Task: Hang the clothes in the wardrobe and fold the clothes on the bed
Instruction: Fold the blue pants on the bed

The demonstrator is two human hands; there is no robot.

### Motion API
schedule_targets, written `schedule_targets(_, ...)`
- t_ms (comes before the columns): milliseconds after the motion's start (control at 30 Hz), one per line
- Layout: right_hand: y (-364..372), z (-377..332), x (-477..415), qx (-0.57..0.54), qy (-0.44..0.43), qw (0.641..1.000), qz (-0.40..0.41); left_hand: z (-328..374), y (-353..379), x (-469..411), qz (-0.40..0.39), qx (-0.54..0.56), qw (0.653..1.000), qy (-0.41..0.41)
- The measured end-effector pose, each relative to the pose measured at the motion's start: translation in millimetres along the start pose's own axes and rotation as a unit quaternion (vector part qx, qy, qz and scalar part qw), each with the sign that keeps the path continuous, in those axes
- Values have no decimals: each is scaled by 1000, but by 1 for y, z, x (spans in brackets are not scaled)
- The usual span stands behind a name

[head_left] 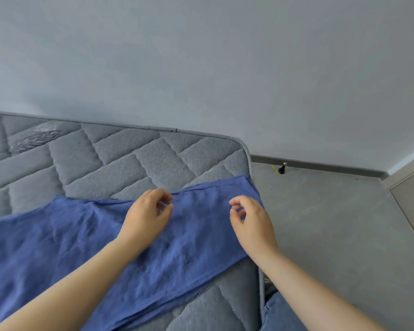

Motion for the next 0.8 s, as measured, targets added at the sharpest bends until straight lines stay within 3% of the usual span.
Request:
schedule_targets(333, 137, -120, 89, -30, -25, 972, -230, -169, -119, 170, 93, -55, 975, -193)
schedule_targets(633, 235, -180, 143, -45, -5, 936, -350, -263, -156, 250, 132, -120, 918, -353)
schedule_targets(800, 265, -195, 145, -6, 3, 922, -387, -300, -157, 267, 124, -88, 877, -455)
Point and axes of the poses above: each hand's wrist, its own x-axis away from the middle knuckle, its own y-axis out of the palm, z = x × y, the point moved 1 cm from there along -x, towards the middle knuckle, and after that the axes turned 14 degrees about -x, right-handed, at the moved point
